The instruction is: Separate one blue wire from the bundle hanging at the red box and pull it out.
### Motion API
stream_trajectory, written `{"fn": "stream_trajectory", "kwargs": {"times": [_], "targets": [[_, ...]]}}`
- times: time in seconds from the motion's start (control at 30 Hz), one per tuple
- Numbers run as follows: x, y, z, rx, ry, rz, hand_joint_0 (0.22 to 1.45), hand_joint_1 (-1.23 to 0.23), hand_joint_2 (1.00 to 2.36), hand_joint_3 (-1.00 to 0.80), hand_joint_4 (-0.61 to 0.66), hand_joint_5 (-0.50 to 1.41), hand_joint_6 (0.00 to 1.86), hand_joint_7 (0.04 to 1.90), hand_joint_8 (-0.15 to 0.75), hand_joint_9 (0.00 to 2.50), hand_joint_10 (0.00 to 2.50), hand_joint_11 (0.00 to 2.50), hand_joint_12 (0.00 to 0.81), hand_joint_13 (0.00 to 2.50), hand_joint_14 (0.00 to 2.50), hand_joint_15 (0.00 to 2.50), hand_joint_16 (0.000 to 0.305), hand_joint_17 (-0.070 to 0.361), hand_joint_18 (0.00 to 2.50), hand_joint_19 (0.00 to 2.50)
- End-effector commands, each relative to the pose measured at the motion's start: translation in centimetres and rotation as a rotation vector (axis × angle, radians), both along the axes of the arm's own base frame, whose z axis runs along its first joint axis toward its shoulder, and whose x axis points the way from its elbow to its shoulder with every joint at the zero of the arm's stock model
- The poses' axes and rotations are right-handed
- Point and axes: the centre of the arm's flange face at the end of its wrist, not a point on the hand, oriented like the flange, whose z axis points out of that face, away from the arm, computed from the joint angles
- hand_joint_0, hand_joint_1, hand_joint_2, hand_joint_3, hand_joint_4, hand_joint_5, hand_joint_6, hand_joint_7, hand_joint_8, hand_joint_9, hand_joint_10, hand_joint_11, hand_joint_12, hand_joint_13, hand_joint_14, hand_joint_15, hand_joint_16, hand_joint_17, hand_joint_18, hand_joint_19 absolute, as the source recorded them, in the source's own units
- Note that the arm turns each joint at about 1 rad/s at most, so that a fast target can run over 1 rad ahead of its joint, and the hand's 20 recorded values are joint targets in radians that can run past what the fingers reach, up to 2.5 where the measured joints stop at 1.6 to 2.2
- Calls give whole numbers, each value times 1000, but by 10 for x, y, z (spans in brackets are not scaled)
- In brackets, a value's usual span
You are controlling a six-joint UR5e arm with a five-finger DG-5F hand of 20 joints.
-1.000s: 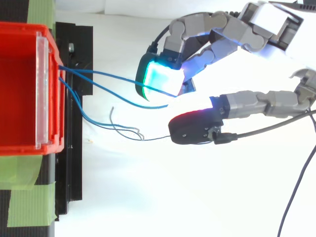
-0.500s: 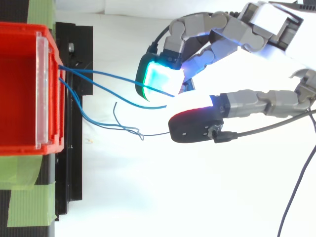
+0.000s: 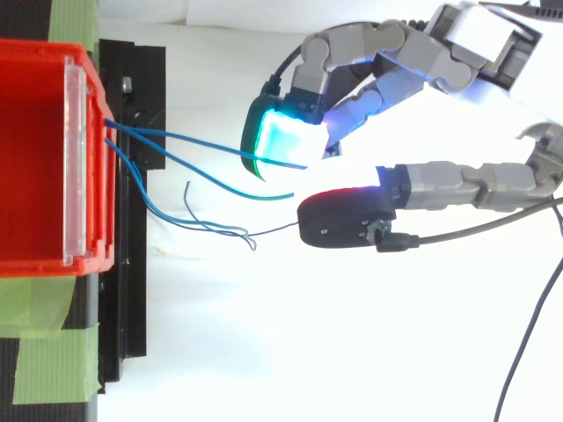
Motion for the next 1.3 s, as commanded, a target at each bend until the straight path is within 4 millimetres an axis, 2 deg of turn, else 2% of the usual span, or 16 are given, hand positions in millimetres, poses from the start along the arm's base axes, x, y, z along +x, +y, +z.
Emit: {"fn": "stream_trajectory", "kwargs": {"times": [0.0, 0.33, 0.5, 0.63, 0.73, 0.93, 1.27], "targets": [[0, 1, 0, -1, -2, 1, 579, -704, 1032, 24, 109, -149, 810, 1295, 352, 965, 20, 1050, 405, 929, 25, 1124, 49, 110, 557, 705], [1, 1, 1, -7, -4, 0, 590, -726, 1029, 119, 6, -134, 825, 1290, 345, 1011, 18, 1031, 428, 885, 25, 993, 52, 117, 584, 668], [1, 1, 1, -11, -2, 2, 591, -746, 1027, 134, -43, -125, 818, 1285, 329, 1038, 19, 939, 407, 668, 23, 698, 53, 120, 566, 622], [0, 1, 0, -27, 6, 0, 592, -752, 1026, 140, -65, -122, 813, 1293, 326, 1013, 18, 884, 403, 616, 20, 625, 53, 120, 547, 613], [-1, 1, -1, -41, 21, 0, 591, -754, 1026, 141, -73, -121, 813, 1289, 314, 913, 19, 837, 405, 571, 21, 592, 53, 120, 532, 608], [-3, 0, -4, -53, 54, -1, 592, -760, 1023, 141, -84, -117, 806, 1298, 291, 620, 12, 557, 395, 405, 16, 488, 53, 120, 452, 581], [-11, -4, -10, -63, 123, -24, 588, -759, 1025, 135, -94, -117, 797, 1326, 268, 433, 7, 303, 378, 277, 12, 353, 52, 116, 359, 527]]}}
